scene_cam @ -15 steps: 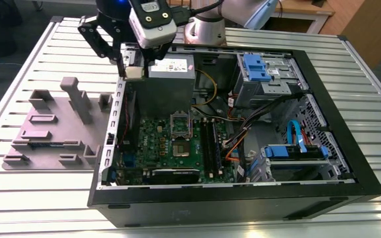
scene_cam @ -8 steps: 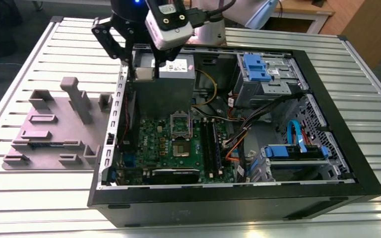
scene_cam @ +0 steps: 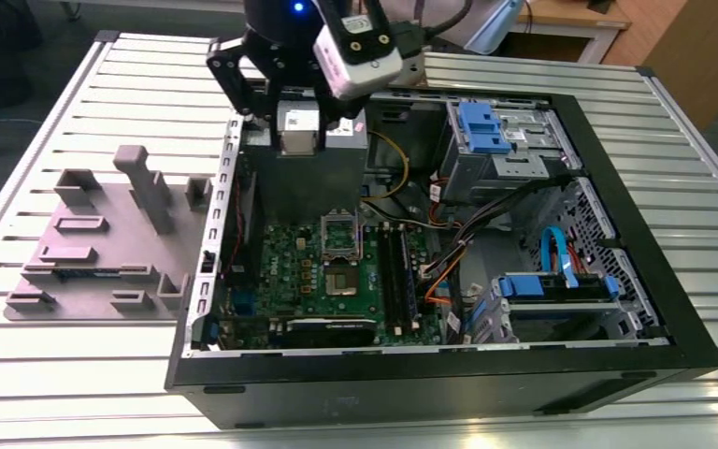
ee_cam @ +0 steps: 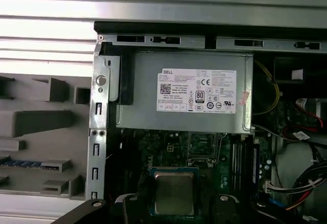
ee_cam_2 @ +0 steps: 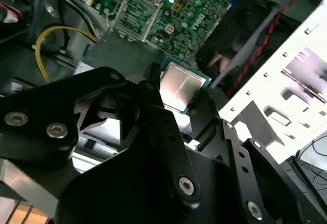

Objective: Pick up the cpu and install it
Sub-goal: 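Pick up the cpu and move it towards the insertion slot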

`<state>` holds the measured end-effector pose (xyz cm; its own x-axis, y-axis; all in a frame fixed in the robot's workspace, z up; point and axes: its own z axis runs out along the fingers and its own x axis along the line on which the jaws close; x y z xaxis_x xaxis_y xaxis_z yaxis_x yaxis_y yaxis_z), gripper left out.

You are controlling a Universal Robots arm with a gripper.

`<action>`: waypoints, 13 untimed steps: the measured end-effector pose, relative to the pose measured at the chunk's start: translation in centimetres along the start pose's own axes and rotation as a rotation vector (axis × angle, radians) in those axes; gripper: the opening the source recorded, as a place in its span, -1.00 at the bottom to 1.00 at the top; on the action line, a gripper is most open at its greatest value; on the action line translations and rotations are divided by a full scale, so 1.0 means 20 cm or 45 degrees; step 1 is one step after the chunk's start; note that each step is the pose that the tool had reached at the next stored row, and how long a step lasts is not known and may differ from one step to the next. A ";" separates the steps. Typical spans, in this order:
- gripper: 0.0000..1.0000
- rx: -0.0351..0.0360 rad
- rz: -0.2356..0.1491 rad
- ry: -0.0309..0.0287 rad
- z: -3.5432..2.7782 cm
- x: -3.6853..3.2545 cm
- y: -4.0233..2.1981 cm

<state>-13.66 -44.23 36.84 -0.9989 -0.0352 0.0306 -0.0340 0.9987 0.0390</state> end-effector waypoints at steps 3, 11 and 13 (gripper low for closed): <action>-0.06 0.0000 0.000 0.0001 0.001 -0.054 -0.006; -0.06 0.0000 0.000 0.0004 0.005 -0.161 -0.015; -0.06 0.0000 0.000 0.0004 0.005 -0.166 -0.015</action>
<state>-10.34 -44.41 36.62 -0.9989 -0.0352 0.0309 -0.0340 0.9987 0.0390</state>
